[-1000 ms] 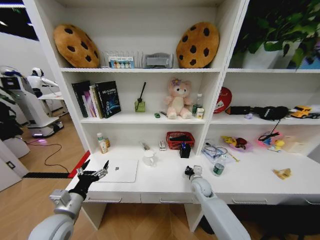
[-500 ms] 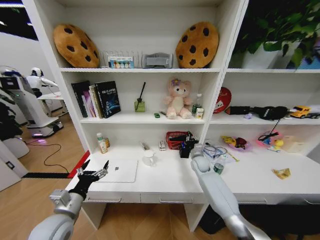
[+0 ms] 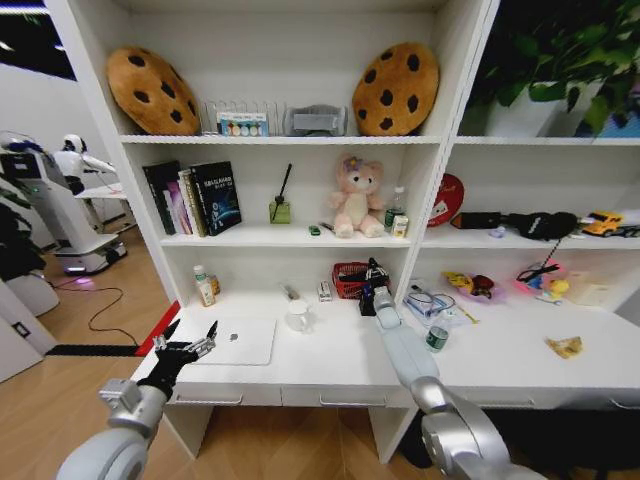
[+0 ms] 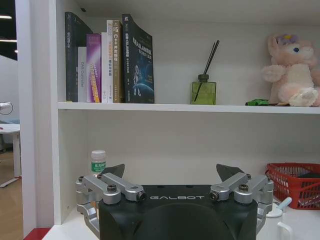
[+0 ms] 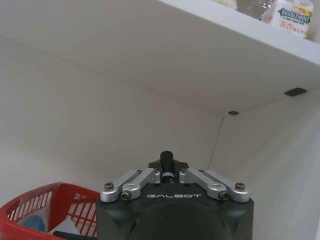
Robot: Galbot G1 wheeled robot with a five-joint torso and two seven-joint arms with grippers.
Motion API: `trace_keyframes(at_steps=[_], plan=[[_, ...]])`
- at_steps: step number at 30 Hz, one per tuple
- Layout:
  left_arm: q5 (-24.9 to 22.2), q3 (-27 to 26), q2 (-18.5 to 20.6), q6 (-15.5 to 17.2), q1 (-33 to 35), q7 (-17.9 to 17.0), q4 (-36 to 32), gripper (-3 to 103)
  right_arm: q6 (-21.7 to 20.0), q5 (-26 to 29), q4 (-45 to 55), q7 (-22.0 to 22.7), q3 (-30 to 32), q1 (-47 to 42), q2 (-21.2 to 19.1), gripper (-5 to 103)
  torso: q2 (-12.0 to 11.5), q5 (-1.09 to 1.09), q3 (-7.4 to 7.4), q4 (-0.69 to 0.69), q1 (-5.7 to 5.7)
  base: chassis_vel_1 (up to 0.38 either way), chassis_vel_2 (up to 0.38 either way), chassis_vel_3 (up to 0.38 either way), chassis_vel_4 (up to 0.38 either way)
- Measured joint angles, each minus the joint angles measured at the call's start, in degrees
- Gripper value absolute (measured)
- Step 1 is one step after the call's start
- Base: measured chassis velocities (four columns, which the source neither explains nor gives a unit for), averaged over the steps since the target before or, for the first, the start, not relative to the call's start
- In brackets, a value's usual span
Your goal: Organize the objects on the table.
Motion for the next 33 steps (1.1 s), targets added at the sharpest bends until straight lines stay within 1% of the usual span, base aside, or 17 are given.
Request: trace_keyframes(at_steps=[6,14,15,16,17,19,20,23,25,26,27,28,29,30,31,32,33], plan=[[0.0,0.0,0.0,0.0,0.0,0.0,0.0,100,-1.0,1.45,-0.29,-0.35,0.24,-0.22,0.25,12,0.0,-0.01,0.0,0.0,0.0,0.0,0.0,0.0,0.0],[0.0,0.0,0.0,0.0,0.0,0.01,0.0,100,-1.17,-0.34,0.87,0.88,0.02,-3.33,0.33,12,0.01,0.0,0.0,0.0,0.0,0.0,0.0,0.0,0.0],[0.0,0.0,0.0,0.0,0.0,0.01,0.0,100,-1.38,-0.37,1.59,1.13,-0.14,-3.83,0.26,9,0.01,0.0,0.0,0.0,0.0,0.0,0.0,0.0,0.0],[0.0,0.0,0.0,0.0,0.0,0.01,0.0,100,-1.38,-0.37,1.59,1.13,-0.14,-3.83,0.26,9,0.01,0.0,0.0,0.0,0.0,0.0,0.0,0.0,0.0],[0.0,0.0,0.0,0.0,0.0,0.01,0.0,100,-1.44,-0.3,2.24,1.21,-0.4,-4.22,0.11,12,0.01,0.0,0.0,0.0,0.0,0.0,0.0,0.0,0.0],[0.0,0.0,0.0,0.0,0.0,0.01,0.0,100,-2.33,1.39,5.48,1.51,-1.95,-5.54,-0.69,22,0.01,0.0,0.0,0.01,0.0,0.0,0.0,0.0,0.0],[0.0,0.0,0.0,0.0,0.0,0.01,0.0,100,-2.33,1.39,5.48,1.51,-1.95,-5.54,-0.69,22,0.01,0.0,0.0,0.01,0.0,0.0,0.0,0.0,0.0],[0.0,0.0,0.0,0.0,0.0,0.01,0.0,100,-4.52,5.71,11.02,2.36,-4.57,-7.68,-2.21,38,0.01,0.01,0.0,0.0,0.0,0.0,0.0,0.0,0.0],[0.0,0.0,0.0,0.0,0.0,0.01,0.0,100,-5.01,6.5,12.15,2.58,-4.98,-8.07,-2.54,38,0.01,0.01,0.0,0.0,0.0,0.0,0.0,0.0,0.0],[0.0,0.0,0.0,-0.01,0.0,0.02,0.0,100,-5.48,7.25,13.33,2.9,-5.39,-8.48,-2.92,44,0.01,0.0,0.0,0.0,0.0,0.0,0.0,0.0,0.0],[0.0,0.0,0.0,-0.01,0.0,0.02,0.0,100,-5.48,7.25,13.33,2.9,-5.39,-8.48,-2.92,44,0.01,0.0,0.0,0.0,0.0,0.0,0.0,0.0,0.0],[0.0,0.0,0.0,-0.01,0.0,0.01,0.0,100,-5.94,8.15,15.05,3.48,-5.93,-9.14,-3.48,49,0.01,0.0,0.0,0.0,-0.01,0.0,0.0,0.0,0.0],[0.0,0.0,0.0,0.0,0.0,0.01,0.0,100,-6.61,9.28,17.45,4.41,-6.58,-10.11,-4.24,61,0.01,0.01,0.0,0.0,-0.01,0.0,0.0,0.0,0.0],[0.0,0.0,0.0,0.0,0.0,0.01,0.0,100,-6.61,9.28,17.45,4.41,-6.58,-10.11,-4.24,61,0.01,0.01,0.0,0.0,-0.01,0.0,0.0,0.0,0.0],[0.0,0.0,0.0,-0.01,0.0,0.02,0.0,100,-7.43,10.45,19.91,5.32,-7.06,-11.08,-4.96,66,0.01,0.01,0.0,0.0,-0.01,0.0,0.0,0.0,0.0],[0.0,0.0,0.0,-0.01,0.0,0.02,0.0,100,-9.55,12.94,25.02,6.91,-8.0,-13.21,-6.22,66,0.01,0.01,0.0,0.01,0.0,0.0,0.0,0.0,0.0],[0.0,0.0,0.0,-0.01,0.0,0.02,0.0,100,-9.55,12.94,25.02,6.91,-8.0,-13.21,-6.22,66,0.01,0.01,0.0,0.01,0.0,0.0,0.0,0.0,0.0]])
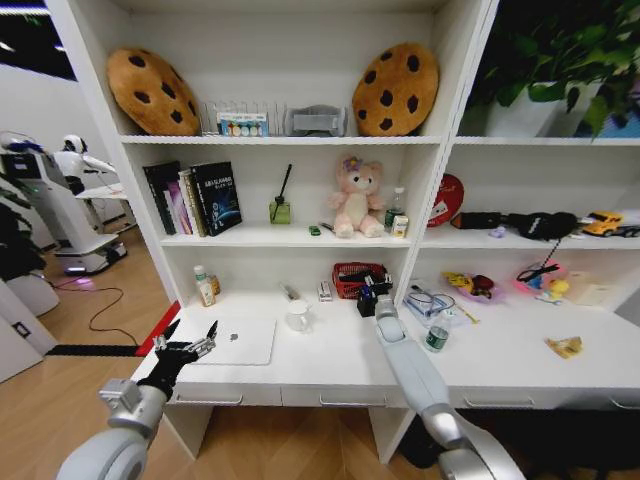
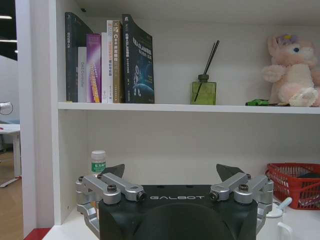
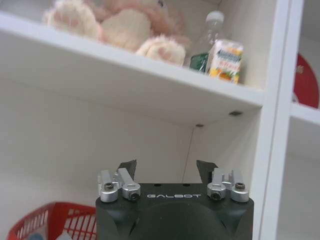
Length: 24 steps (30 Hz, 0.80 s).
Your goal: Organize the objects on the table.
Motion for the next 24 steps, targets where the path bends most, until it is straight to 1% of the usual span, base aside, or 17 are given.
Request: trace_keyframes(at_steps=[1,2,3,4,5,6,7,8,9,10,12,14,15,16,17,22,24], plan=[[0.0,0.0,0.0,0.0,0.0,0.01,0.0,100,-5.74,5.49,9.69,2.47,-1.75,-4.37,-2.43,77,0.0,-0.01,0.0,0.01,0.0,0.0,0.0,0.0,0.0],[0.0,0.0,0.0,-0.01,0.0,0.01,0.0,100,-11.3,11.43,17.23,5.65,-3.04,-8.68,-4.64,83,0.0,-0.03,-0.01,0.02,0.0,0.0,0.0,0.0,0.0],[0.0,-0.01,0.0,-0.01,0.0,-0.01,0.0,100,-15.02,15.43,21.87,8.06,-3.68,-11.94,-6.06,83,0.01,-0.02,-0.01,0.01,-0.01,0.0,0.0,0.0,0.0],[0.0,-0.01,0.0,-0.01,0.0,-0.01,0.0,100,-15.02,15.43,21.87,8.06,-3.68,-11.94,-6.06,83,0.01,-0.02,-0.01,0.01,-0.01,0.0,0.0,0.0,0.0],[0.0,-0.01,0.0,-0.01,0.0,0.01,0.0,100,-19.11,19.98,26.88,10.6,-3.95,-15.75,-7.58,88,0.0,0.03,0.0,-0.03,-0.01,0.0,0.0,0.0,0.0],[0.0,0.0,0.0,-0.02,0.0,0.01,0.0,100,-24.01,25.18,34.87,13.71,-3.34,-21.31,-9.36,97,0.01,0.01,0.0,-0.05,-0.01,0.0,0.0,0.0,0.0],[0.0,0.0,0.0,-0.02,0.0,0.01,0.0,100,-24.01,25.18,34.87,13.71,-3.34,-21.31,-9.36,97,0.01,0.01,0.0,-0.05,-0.01,0.0,0.0,0.0,0.0],[0.0,0.0,0.01,-0.01,0.0,0.02,0.0,100,-26.61,27.01,39.96,15.84,-2.31,-25.34,-10.0,97,0.02,-0.05,-0.02,-0.03,-0.02,0.0,0.0,0.0,0.0],[0.0,0.0,0.0,-0.01,0.0,0.02,0.0,100,-28.55,27.63,43.58,17.8,-1.29,-29.1,-9.99,99,0.02,-0.04,-0.02,-0.03,-0.02,0.0,0.0,0.0,0.0],[0.0,0.0,0.0,-0.01,0.0,0.02,0.0,100,-28.55,27.63,43.58,17.8,-1.29,-29.1,-9.99,99,0.02,-0.04,-0.02,-0.03,-0.02,0.0,0.0,0.0,0.0],[0.0,0.0,0.0,-0.01,0.0,0.02,0.0,100,-29.8,26.78,48.98,21.39,0.16,-37.12,-8.79,100,0.01,0.02,-0.01,-0.01,-0.02,0.0,0.0,0.0,0.0],[0.0,0.0,0.01,-0.01,0.0,0.0,0.0,100,-29.24,23.05,51.66,23.5,1.44,-42.6,-7.12,100,0.02,-0.01,-0.02,-0.02,-0.02,0.0,0.0,0.0,0.0],[0.0,0.0,0.01,-0.01,0.0,0.0,0.0,100,-29.24,23.05,51.66,23.5,1.44,-42.6,-7.12,100,0.02,-0.01,-0.02,-0.02,-0.02,0.0,0.0,0.0,0.0],[0.0,0.0,0.0,-0.01,0.0,0.01,0.0,100,-28.79,20.65,52.76,25.71,2.79,-45.98,-5.18,100,0.02,0.0,-0.01,-0.02,-0.02,0.0,0.0,0.0,0.0],[0.0,0.0,0.0,-0.01,0.0,0.0,0.0,100,-28.65,20.21,52.8,26.84,3.79,-47.03,-4.32,100,0.02,-0.01,-0.01,-0.02,-0.02,0.0,0.0,0.0,0.0],[0.0,0.0,0.01,-0.01,0.0,0.0,0.0,100,-27.06,19.88,49.84,28.13,6.96,-46.69,-3.71,100,0.01,0.0,-0.01,-0.02,-0.02,0.0,0.0,0.0,0.0],[0.0,0.0,0.0,-0.01,0.0,0.0,0.0,100,-25.79,20.17,46.66,27.96,8.6,-44.11,-4.3,100,0.0,0.0,0.0,-0.01,0.0,0.0,0.0,0.0,0.0]])
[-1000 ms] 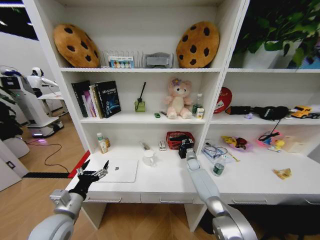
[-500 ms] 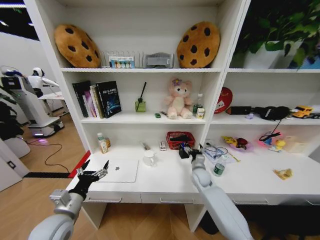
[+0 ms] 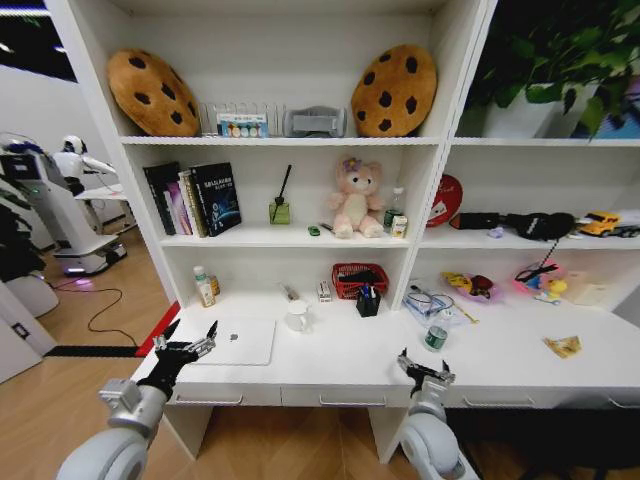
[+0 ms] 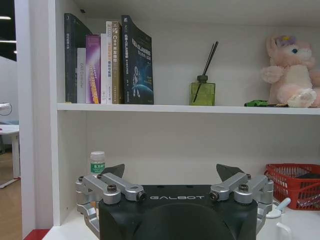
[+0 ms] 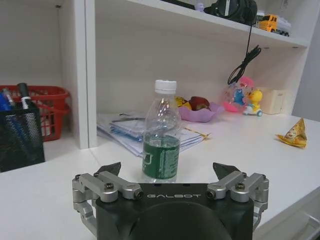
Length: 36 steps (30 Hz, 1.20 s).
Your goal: Organize the objects on the table.
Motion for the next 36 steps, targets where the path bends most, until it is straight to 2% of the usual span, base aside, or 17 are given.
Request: trace_keyframes(at_steps=[6,13,23,26,27,28,29,30,33,36], plan=[[0.0,0.0,0.0,0.01,0.0,0.0,0.0,100,0.62,-0.2,-7.75,-4.39,0.93,8.09,-1.11,100,-0.01,0.0,0.01,0.01,0.01,0.0,0.0,0.0,0.0],[0.0,0.0,0.0,0.01,0.0,0.0,0.0,100,1.01,-1.72,-12.87,-4.88,0.23,12.2,-0.61,100,-0.01,0.0,0.01,0.0,0.01,0.0,0.0,0.0,0.0],[0.0,0.0,0.0,0.01,0.0,0.0,0.0,100,1.74,0.66,-18.4,-5.07,2.01,15.85,-2.42,100,-0.01,0.0,0.01,-0.01,0.01,0.0,0.0,0.0,0.0],[0.0,0.0,0.0,0.01,0.0,0.0,0.0,100,2.01,1.72,-20.01,-5.97,2.93,16.83,-3.53,91,-0.01,0.0,0.0,0.0,0.01,0.0,0.0,0.0,0.0],[0.0,0.0,0.0,0.01,0.0,0.0,0.0,100,2.01,1.72,-20.01,-5.97,2.93,16.83,-3.53,91,-0.01,0.0,0.0,0.0,0.01,0.0,0.0,0.0,0.0],[0.0,0.0,0.0,0.01,0.0,0.0,0.0,100,2.13,1.95,-20.11,-6.19,3.02,16.87,-3.89,86,-0.01,0.0,0.01,-0.01,0.01,0.0,0.0,0.0,0.0],[0.0,0.0,0.0,0.01,0.0,0.0,0.0,100,2.13,1.95,-20.11,-6.19,3.02,16.87,-3.89,86,-0.01,0.0,0.01,-0.01,0.01,0.0,0.0,0.0,0.0],[0.0,0.0,0.0,0.01,0.0,0.0,0.0,100,2.15,2.17,-19.98,-6.43,3.06,16.78,-4.16,75,-0.01,0.0,0.0,0.0,0.01,0.0,0.0,0.0,0.0],[0.0,0.0,0.0,0.01,0.0,0.0,0.0,100,2.07,2.3,-19.42,-7.19,3.06,16.49,-4.25,70,-0.01,0.0,0.0,-0.01,0.0,0.0,0.0,0.0,0.0],[0.0,0.0,0.0,0.01,0.0,0.0,0.0,100,1.79,2.38,-17.8,-10.95,3.32,16.06,-4.92,54,-0.01,0.02,0.0,0.01,0.0,0.0,0.0,0.0,0.0]])
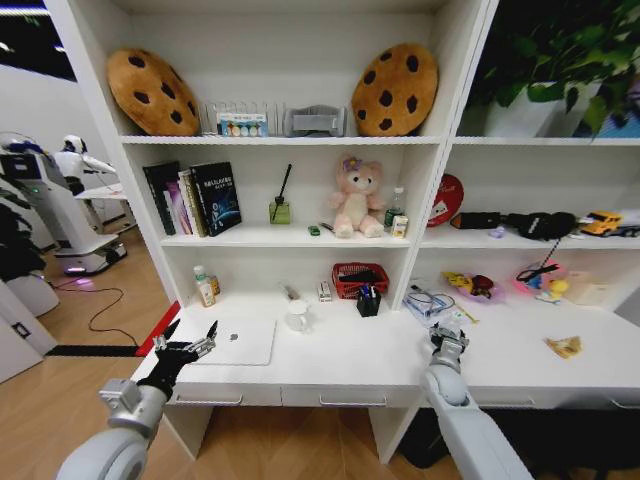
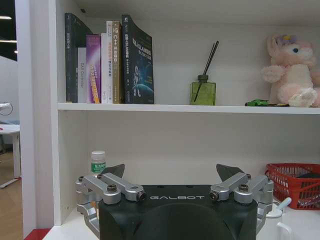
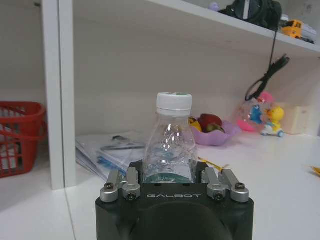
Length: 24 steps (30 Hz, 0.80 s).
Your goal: Organize the objects on the table.
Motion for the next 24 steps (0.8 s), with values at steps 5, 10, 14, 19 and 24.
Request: trace_keyframes(at_steps=[5,10,14,19,24], plan=[[0.0,0.0,0.0,0.0,0.0,0.0,0.0,100,-1.07,0.95,4.8,-6.77,1.82,-1.87,-2.69,40,0.0,0.0,0.0,0.0,0.0,0.0,0.0,0.0,0.0],[0.0,0.0,0.0,0.02,0.0,0.03,0.0,100,-4.16,4.31,17.0,-24.87,7.38,-9.44,-8.31,30,0.0,-0.02,-0.01,-0.01,0.0,0.0,0.0,0.0,0.0],[0.0,0.0,0.0,0.01,0.0,0.02,0.0,100,-6.37,7.64,27.81,-41.21,13.12,-18.41,-12.19,28,0.01,-0.04,-0.01,-0.02,-0.01,0.0,0.0,0.0,0.0],[0.0,0.0,0.0,0.01,0.0,-0.01,0.0,100,-3.53,7.92,35.84,-54.9,20.28,-28.88,-13.68,28,0.01,-0.03,-0.01,0.0,-0.01,0.0,0.0,0.0,0.0],[0.0,-0.01,0.0,0.01,0.0,-0.01,0.0,100,3.15,7.48,37.92,-66.13,26.07,-39.17,-14.47,28,0.02,-0.03,-0.01,-0.02,-0.01,0.0,0.0,0.0,0.0]])
